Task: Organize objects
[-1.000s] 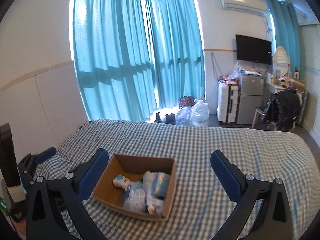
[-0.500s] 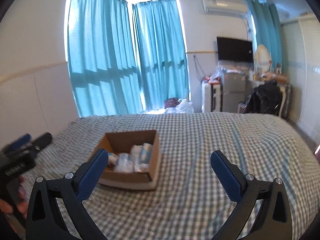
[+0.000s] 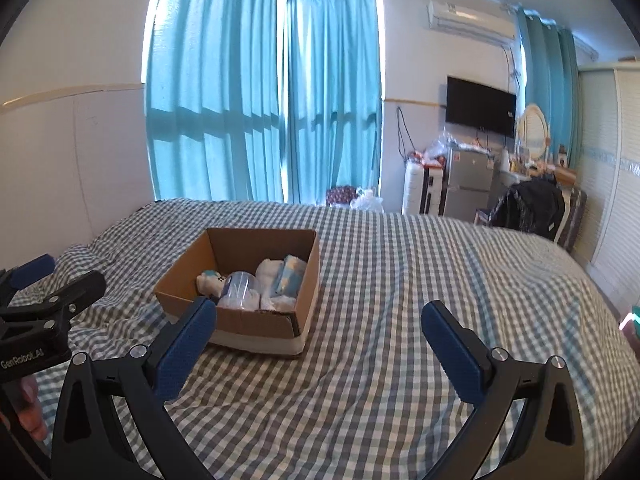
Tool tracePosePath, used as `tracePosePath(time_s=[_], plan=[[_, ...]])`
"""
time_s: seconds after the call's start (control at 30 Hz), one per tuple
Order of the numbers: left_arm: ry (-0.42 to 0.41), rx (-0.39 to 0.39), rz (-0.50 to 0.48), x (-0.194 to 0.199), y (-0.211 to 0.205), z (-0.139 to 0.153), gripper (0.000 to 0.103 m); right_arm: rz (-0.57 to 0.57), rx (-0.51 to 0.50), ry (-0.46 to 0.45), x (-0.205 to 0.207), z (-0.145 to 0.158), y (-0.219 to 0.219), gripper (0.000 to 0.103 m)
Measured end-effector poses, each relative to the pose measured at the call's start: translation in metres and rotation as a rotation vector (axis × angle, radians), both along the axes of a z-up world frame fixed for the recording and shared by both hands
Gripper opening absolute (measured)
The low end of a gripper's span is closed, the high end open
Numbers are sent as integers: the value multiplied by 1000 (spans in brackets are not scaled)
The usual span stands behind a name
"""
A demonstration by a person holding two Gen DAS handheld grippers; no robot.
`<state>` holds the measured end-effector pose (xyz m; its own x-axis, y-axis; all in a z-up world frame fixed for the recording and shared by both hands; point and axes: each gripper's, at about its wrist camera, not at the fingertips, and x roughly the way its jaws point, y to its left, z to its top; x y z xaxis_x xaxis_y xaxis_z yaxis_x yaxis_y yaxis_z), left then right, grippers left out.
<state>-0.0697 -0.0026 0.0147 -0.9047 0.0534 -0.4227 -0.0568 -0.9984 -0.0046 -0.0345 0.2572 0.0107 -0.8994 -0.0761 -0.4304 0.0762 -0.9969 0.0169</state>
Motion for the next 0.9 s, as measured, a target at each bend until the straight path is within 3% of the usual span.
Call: tracePosePath(time_s=[0.9], plan=[[-28,4,-3,9,0,-5,103,4,3,-6,3,1,-8,103]])
